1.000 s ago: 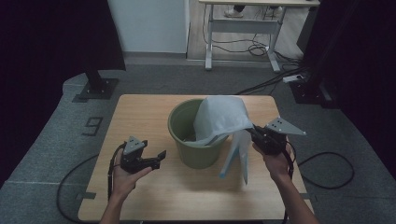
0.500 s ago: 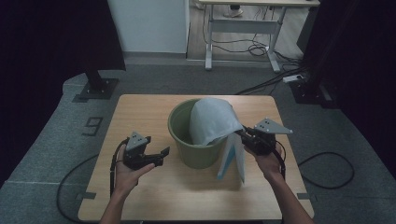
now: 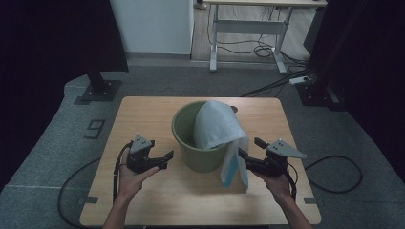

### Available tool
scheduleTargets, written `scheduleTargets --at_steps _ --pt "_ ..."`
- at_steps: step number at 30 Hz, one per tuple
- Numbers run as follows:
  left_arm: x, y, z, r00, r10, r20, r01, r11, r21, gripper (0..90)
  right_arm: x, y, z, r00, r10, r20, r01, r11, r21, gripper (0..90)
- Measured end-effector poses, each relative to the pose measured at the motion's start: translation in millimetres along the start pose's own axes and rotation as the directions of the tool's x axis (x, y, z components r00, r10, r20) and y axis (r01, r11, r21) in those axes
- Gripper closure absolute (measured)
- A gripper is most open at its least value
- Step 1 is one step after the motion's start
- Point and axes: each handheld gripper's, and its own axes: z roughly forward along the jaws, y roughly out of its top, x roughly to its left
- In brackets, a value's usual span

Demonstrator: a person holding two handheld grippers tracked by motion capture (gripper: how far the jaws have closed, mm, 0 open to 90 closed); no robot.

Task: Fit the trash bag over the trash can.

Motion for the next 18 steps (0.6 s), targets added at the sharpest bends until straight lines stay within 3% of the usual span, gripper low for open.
scheduleTargets --at_steps 4,8,13,17,18 --pt "-0.9 0.1 1.4 1.0 0.001 0.001 -0.001 1.0 0.002 15.1 7.5 -11.9 2.3 0.9998 0.0 0.02 0.0 0.9999 0.012 20.9" --pt "-0.8 0.1 0.6 1.0 0.003 -0.004 -0.003 1.0 0.005 15.1 18.9 -29.3 15.2 0.9994 0.005 0.034 -0.007 0.9992 0.039 19.7" --pt "0.9 0.1 -1.3 1.0 0.001 -0.008 -0.001 1.0 0.003 15.2 22.7 -37.4 26.8 0.9992 0.019 0.036 -0.021 0.9982 0.057 20.2" --pt "0.8 0.5 -1.5 1.0 -0.002 -0.009 0.002 1.0 0.001 15.2 26.0 -45.5 39.1 0.9986 0.005 0.053 -0.009 0.9967 0.081 25.8" --pt "-0.2 0.9 -1.3 1.0 0.0 -0.008 0.0 1.0 0.0 15.2 26.7 -49.1 44.5 0.9983 0.01 0.058 -0.015 0.996 0.088 33.6"
